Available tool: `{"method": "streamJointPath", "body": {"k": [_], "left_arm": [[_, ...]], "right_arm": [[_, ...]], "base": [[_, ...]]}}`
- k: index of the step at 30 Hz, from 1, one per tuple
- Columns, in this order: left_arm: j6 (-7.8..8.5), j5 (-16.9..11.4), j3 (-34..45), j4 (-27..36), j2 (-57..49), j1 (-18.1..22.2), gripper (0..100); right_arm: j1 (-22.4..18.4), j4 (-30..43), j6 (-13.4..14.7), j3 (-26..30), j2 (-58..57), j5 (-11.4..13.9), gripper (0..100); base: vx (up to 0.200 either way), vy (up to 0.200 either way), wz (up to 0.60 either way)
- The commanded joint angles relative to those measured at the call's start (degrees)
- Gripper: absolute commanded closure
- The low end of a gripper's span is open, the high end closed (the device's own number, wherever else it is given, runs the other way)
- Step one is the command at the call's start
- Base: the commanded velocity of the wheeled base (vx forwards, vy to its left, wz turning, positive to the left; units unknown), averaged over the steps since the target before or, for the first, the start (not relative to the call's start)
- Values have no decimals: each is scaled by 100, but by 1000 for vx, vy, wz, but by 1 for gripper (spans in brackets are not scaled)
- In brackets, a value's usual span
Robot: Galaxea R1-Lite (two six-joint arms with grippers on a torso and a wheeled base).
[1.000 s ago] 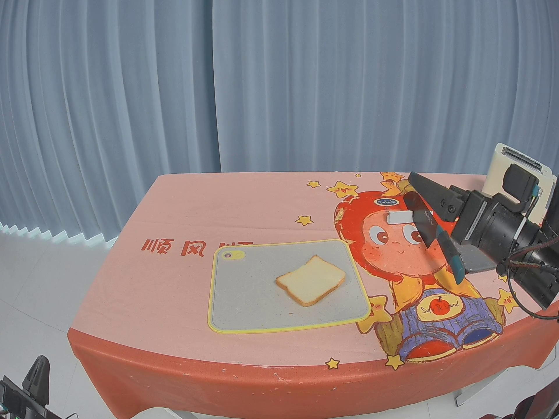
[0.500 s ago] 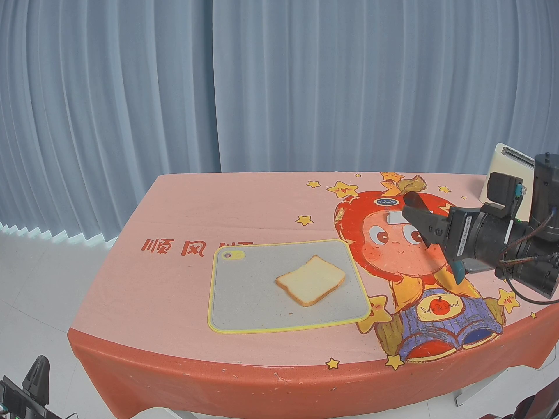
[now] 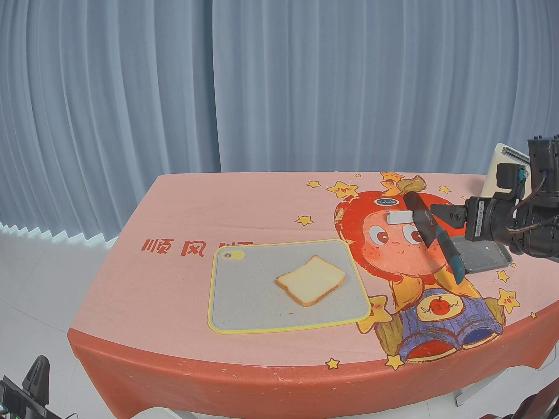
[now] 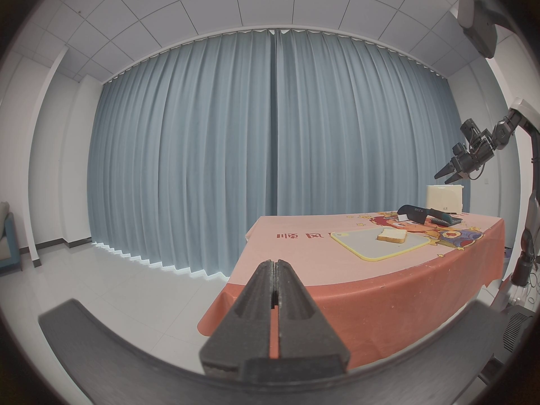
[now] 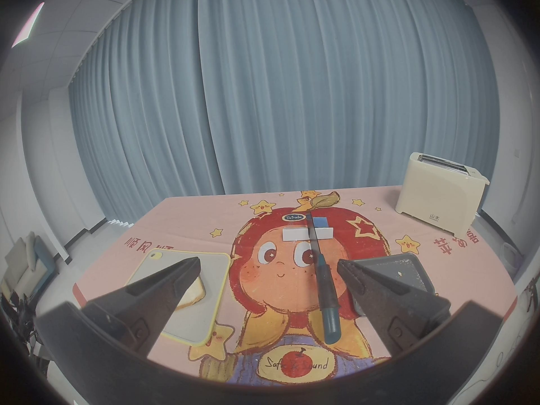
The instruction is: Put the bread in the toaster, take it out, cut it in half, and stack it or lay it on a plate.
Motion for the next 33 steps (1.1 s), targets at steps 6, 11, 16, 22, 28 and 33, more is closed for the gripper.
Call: {"method": "streamJointPath", "body": {"k": [6, 11, 16, 22, 28, 33], "left_arm": [[1, -1, 101, -6, -93, 0, 100], [1, -1, 101, 3, -93, 0, 100], [1, -1, 101, 3, -93, 0, 100], [1, -1, 101, -6, -93, 0, 100], [1, -1, 101, -6, -93, 0, 100], [1, -1, 101, -6, -93, 0, 100]], "right_arm": [[-95, -11, -117, 75, 95, 23, 0], [-139, -28, -152, 75, 104, 23, 0], [-288, -353, -152, 101, 209, 41, 0], [-517, -846, -188, 163, 499, 49, 0], [-552, -863, -188, 145, 579, 49, 0], [-754, -881, -196, 101, 746, 129, 0]], "base": [[0, 0, 0], [0, 0, 0], [0, 0, 0], [0, 0, 0], [0, 0, 0], [0, 0, 0]]}}
